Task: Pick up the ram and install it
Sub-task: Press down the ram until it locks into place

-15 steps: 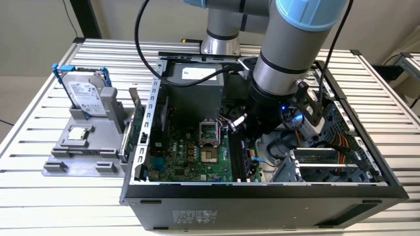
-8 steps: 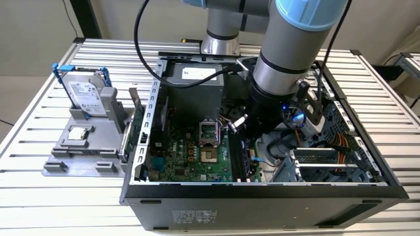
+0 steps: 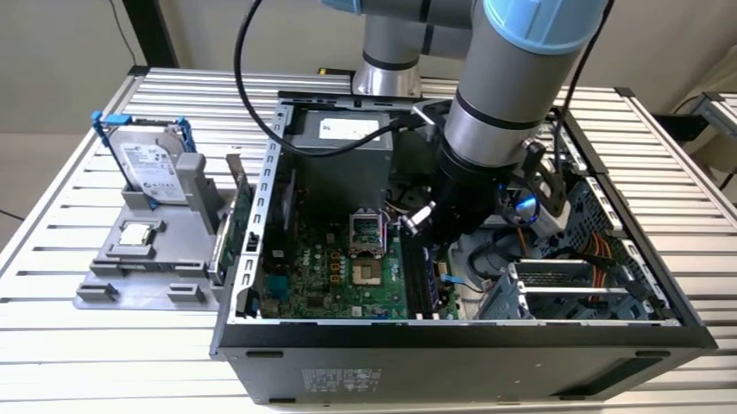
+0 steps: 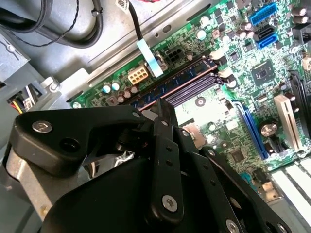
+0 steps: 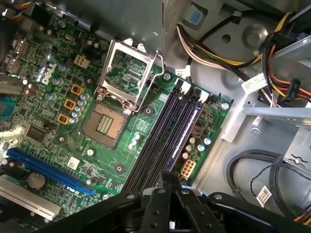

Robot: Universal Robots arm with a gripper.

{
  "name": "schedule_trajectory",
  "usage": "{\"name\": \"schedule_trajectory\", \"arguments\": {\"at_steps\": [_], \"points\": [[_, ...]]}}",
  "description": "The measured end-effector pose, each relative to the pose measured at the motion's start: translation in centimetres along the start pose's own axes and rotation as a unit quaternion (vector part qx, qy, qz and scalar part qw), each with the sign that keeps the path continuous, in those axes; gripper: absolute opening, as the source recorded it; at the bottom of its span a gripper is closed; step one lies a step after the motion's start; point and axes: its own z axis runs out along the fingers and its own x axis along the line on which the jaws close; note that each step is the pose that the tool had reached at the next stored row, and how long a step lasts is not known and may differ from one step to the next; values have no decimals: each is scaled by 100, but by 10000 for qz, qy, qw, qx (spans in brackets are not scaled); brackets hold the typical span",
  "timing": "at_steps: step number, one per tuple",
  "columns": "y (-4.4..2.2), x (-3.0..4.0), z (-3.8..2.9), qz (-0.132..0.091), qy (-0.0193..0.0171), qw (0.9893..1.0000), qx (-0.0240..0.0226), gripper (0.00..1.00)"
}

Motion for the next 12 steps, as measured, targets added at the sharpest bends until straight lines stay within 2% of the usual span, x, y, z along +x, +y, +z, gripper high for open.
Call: {"name": "schedule_trajectory", "arguments": {"at_steps": [12], "points": [[0,0,1,-250,-2,9997,5,0]]}}
